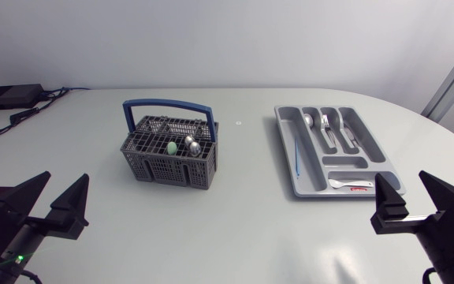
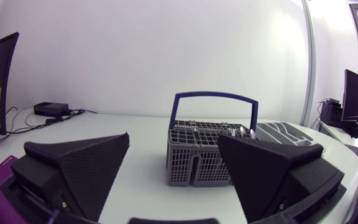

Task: Unload the cutlery basket into the drawer organizer.

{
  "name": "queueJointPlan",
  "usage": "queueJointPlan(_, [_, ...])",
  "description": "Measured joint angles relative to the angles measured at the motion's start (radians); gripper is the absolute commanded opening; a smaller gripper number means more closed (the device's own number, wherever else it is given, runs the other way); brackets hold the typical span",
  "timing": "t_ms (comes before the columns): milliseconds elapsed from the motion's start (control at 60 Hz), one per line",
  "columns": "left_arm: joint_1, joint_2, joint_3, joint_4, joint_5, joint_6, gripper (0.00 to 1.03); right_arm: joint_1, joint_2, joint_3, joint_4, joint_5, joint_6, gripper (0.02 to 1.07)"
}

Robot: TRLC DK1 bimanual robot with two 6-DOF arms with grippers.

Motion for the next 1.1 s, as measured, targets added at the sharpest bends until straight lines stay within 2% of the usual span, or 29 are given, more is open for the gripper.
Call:
queueJointPlan(600, [0.0, 0.0, 0.0, 0.0, 0.0, 0.002, 0.99, 0.006, 0.0, 0.0, 0.0, 0.0, 0.0, 1.02])
queueJointPlan(783, [0.0, 0.011, 0.035, -0.045, 0.0, 0.005, 0.99, 0.031, 0.012, 0.016, -0.005, 0.003, 0.0, 1.02])
queueJointPlan(900, [0.0, 0.13, 0.137, -0.054, 0.0, 0.005, 0.99, 0.059, 0.113, 0.08, 0.001, 0.004, 0.002, 1.02])
queueJointPlan(1100, [0.011, 0.441, 0.381, -0.087, 0.0, 0.009, 0.99, 0.124, 0.406, 0.278, 0.029, 0.028, 0.038, 1.02])
